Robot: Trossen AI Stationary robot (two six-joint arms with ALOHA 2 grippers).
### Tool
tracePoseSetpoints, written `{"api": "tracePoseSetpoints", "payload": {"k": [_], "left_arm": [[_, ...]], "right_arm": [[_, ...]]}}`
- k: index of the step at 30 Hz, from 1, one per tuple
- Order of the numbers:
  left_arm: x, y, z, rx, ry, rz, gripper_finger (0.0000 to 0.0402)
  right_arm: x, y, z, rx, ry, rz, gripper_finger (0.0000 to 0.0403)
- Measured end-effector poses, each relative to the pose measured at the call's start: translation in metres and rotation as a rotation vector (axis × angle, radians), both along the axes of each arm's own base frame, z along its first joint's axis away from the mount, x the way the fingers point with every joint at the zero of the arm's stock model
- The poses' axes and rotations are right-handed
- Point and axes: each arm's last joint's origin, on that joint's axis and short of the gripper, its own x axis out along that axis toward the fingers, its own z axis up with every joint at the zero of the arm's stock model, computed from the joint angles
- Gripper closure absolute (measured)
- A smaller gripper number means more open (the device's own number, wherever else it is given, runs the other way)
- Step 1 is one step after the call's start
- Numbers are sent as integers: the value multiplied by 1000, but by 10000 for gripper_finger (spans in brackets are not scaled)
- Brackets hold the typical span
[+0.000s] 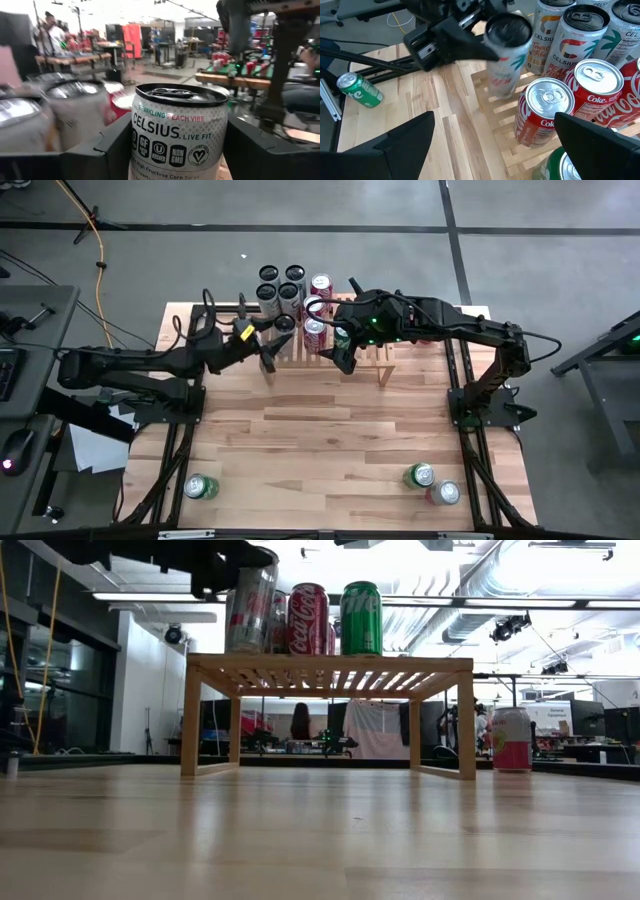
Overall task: Place canned beverage on shelf
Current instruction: Put the white pink soda can on the shelf aligned with other white pink soda can
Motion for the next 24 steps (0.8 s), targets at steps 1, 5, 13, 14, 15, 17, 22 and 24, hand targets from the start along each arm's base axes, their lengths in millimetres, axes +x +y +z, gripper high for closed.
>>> {"api": "tracePoseSetpoints", "payload": {"k": [1, 5, 13, 14, 15, 17, 22, 24], "left_arm": [[0, 2, 2, 15, -1, 9, 171], [-2, 10, 5, 18, -22, 46, 171], [6, 17, -1, -71, -72, 20, 171], [7, 18, -2, -74, -66, 18, 171], [9, 18, -4, -75, -62, 22, 171], [13, 20, -6, -72, -80, 35, 171], [21, 23, -10, -67, -109, 69, 171], [24, 23, -11, -65, -121, 69, 171]], "right_arm": [[0, 0, 0, 0, 0, 0, 6], [3, 0, -3, 1, 7, 0, 6], [15, -1, -11, -10, 18, 9, 6], [16, -1, -11, -15, 14, 18, 6], [16, -1, -11, -17, 11, 24, 6], [17, -1, -10, -19, -5, 30, 6], [16, -1, -9, -18, -9, 31, 6], [16, -1, -8, -18, -9, 31, 6]]}}
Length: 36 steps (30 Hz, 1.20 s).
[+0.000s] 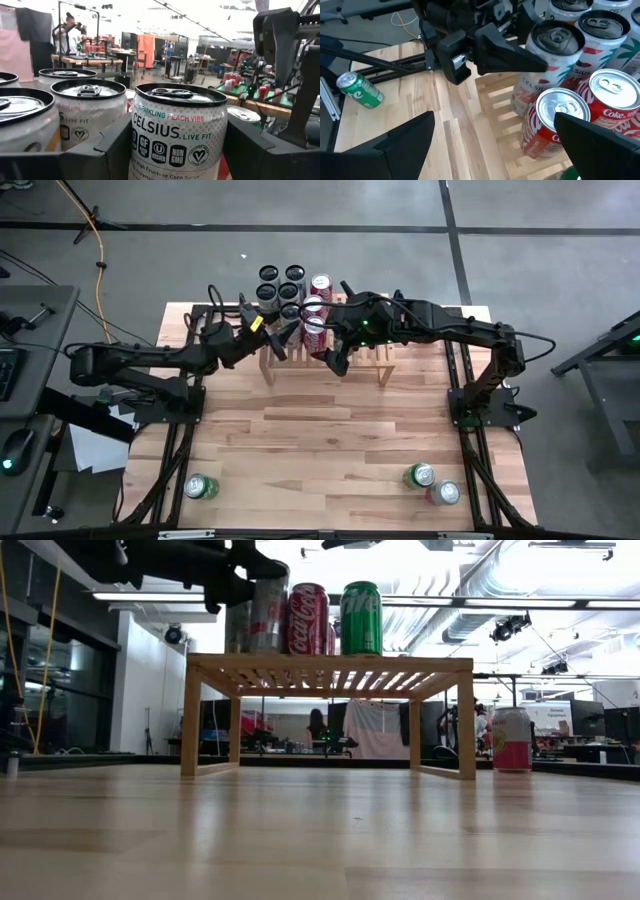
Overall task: Place canned beverage on shelf
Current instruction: Put the white pink soda can on the shelf aligned with other white pink soda can, then put the right green soda can on the shelf aligned with other green soda can
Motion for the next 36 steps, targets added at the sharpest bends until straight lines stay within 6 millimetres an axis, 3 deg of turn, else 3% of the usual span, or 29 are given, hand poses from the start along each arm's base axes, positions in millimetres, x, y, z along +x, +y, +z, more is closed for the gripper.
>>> {"api": "tracePoseSetpoints", "payload": {"k": [12, 21, 29, 36], "left_arm": [[4, 2, -6, 41, 66, 63, 169], [4, 2, -7, 46, 78, 68, 82], [2, 1, -3, 49, 56, 54, 79], [-11, -2, 13, 62, -16, 54, 79]], "right_arm": [[0, 0, 0, -2, -1, 1, 6], [-1, 0, 1, -9, 1, 10, 6], [-1, 0, 1, -6, 0, 12, 6], [0, 0, 1, -11, -7, 16, 6]]}}
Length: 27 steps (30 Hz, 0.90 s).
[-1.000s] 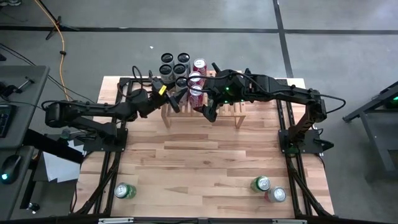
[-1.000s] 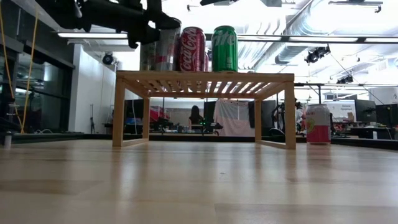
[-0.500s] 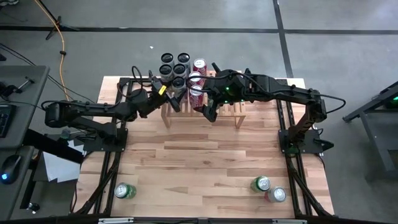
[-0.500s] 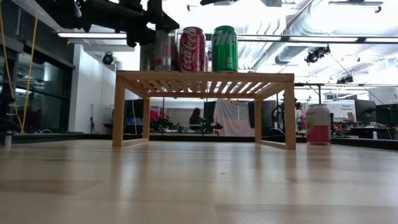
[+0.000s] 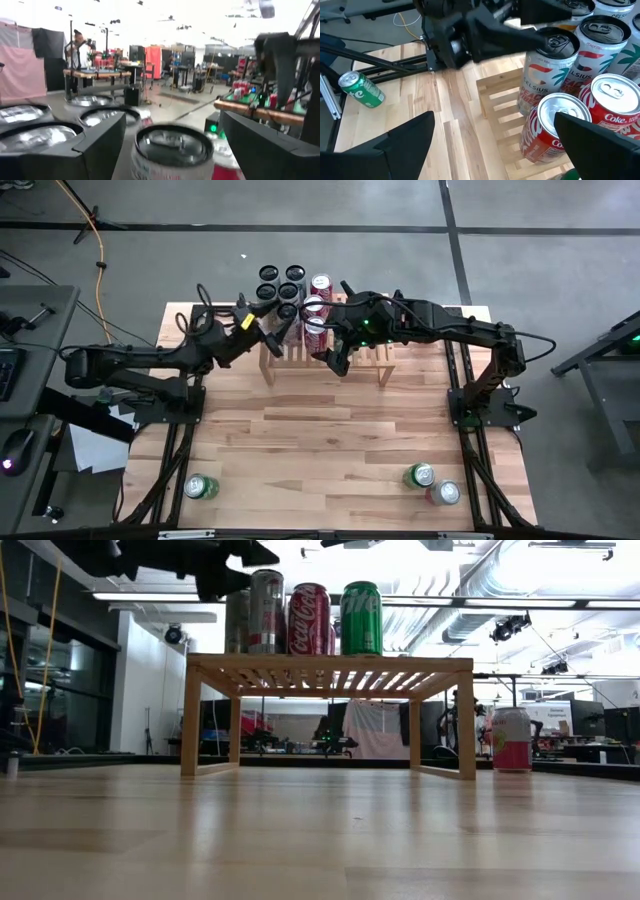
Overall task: Place canned beverage on shelf
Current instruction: Put the right green soda can on the shelf aligned with other green soda can
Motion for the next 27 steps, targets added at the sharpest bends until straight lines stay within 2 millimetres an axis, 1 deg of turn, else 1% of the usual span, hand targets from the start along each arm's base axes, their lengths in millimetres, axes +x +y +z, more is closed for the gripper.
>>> {"api": "tracePoseSetpoints", "payload": {"k": [5, 7, 9, 13, 15, 17, 21, 24, 27], "left_arm": [[-12, -3, 15, 15, -66, -4, 79], [-17, -5, 27, 24, -112, -34, 78], [-22, -8, 43, 36, -177, -83, 78], [-26, -19, 76, 63, -246, -238, 78], [-26, -25, 92, 66, -231, -336, 78], [-26, -31, 104, 39, -171, -426, 78], [-27, -39, 119, -41, -58, -573, 78], [-31, -44, 126, -72, -54, -622, 78], [-38, -47, 130, -73, -75, -635, 78]], "right_arm": [[0, 0, 0, -4, 1, 3, 6], [-3, 0, 2, -18, 6, 12, 6], [-10, 0, 11, -39, -5, 18, 6], [-38, -1, 36, -92, -27, -33, 6], [-54, 0, 42, -111, -9, -60, 6], [-70, 0, 46, -112, 21, -87, 6], [-103, 3, 50, -110, 105, -158, 6], [-120, 8, 50, -114, 156, -199, 6], [-137, 14, 51, -130, 194, -261, 6]]}}
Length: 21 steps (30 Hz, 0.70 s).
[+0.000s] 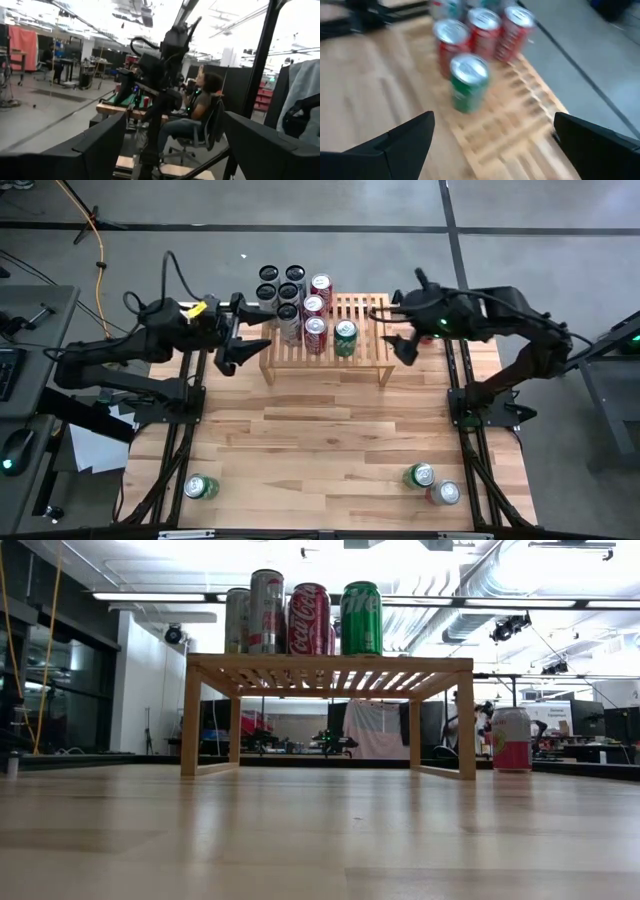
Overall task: Place canned beverage on shelf
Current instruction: Put the right green soda can on the shelf aligned with other green soda can
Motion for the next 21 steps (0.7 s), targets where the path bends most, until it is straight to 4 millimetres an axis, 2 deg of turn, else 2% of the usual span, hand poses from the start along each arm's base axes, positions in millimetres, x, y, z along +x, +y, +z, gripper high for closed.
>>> {"api": "tracePoseSetpoints", "payload": {"k": [4, 9, 16, 21], "left_arm": [[-7, -1, 3, -21, -16, -3, 78], [-12, -1, 6, -27, -37, -5, 78], [-12, -1, 6, -67, -38, -16, 78], [-12, -1, 6, -74, -39, -17, 78]], "right_arm": [[-23, 5, -3, -37, 63, -157, 6], [-40, 6, -6, -35, -32, -237, 6], [-59, 6, -52, 69, -40, -341, 6], [-53, 13, -83, 310, -88, -193, 6]]}}
